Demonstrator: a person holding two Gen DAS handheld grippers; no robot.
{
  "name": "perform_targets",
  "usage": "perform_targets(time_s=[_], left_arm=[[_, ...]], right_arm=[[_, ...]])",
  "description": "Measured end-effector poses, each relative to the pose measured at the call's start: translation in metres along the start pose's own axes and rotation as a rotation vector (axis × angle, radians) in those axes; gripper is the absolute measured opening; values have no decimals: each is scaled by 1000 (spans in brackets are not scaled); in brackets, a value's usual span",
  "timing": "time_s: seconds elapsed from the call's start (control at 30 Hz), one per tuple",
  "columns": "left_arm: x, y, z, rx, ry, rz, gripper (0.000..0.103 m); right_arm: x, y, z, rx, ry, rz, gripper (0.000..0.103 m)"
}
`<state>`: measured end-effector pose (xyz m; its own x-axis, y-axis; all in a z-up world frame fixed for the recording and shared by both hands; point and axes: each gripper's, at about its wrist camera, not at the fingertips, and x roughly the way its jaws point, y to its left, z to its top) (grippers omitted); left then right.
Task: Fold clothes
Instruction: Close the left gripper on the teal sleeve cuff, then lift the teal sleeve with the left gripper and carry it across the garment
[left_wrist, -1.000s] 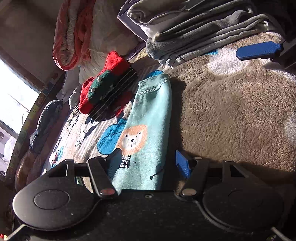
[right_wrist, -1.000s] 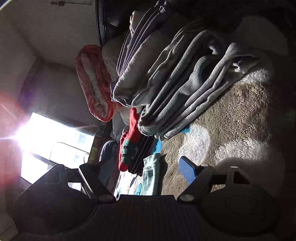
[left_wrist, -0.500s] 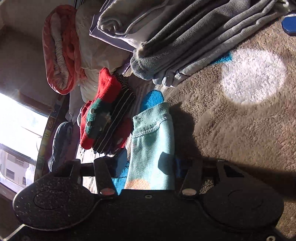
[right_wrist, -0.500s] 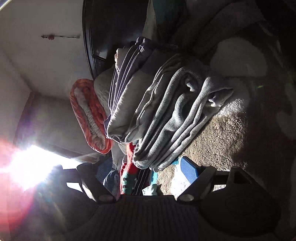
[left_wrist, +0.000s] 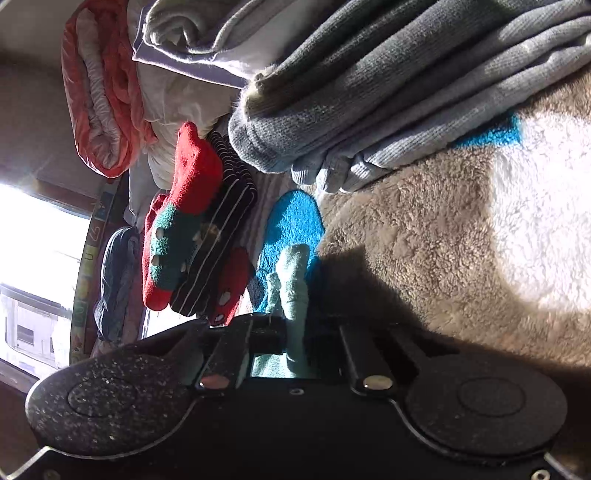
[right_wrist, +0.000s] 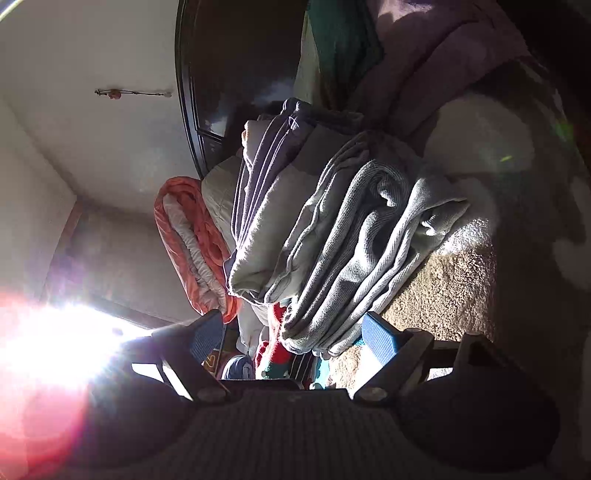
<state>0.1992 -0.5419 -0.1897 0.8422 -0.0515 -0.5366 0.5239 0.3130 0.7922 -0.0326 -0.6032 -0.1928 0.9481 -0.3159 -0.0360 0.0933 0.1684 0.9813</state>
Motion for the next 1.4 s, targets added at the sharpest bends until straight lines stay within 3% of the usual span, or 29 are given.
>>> perform_targets(time_s=[0.17,0.33,0.47,0.53,0.7,0.9,1.17,1.4], left_arm=[[-16,39,-7,-122,-53,-92,4],[-39,96,-16,-308,-104,-197,4],[-69,143,-29,-453,-153,-264,4],[-82,162,-38,-497,-176,-278,4],[-101,199,-62,-589,-205,-265,4],[-122,231,-95,-675,-234,-239,4],[-150,260,-142,-724,-256,-186,4],[-164,276,-179,-757,-262,-144,4]], right_arm=[[-13,8,1,-48,-10,53,82],[-26,39,-23,-243,46,105,82],[-26,66,-64,-421,147,124,82],[-17,77,-94,-515,248,143,82],[-1,99,-185,-777,514,161,82],[-2,108,-259,-987,661,178,82],[-14,105,-319,-1252,715,138,77],[-18,107,-324,-1337,630,127,66]])
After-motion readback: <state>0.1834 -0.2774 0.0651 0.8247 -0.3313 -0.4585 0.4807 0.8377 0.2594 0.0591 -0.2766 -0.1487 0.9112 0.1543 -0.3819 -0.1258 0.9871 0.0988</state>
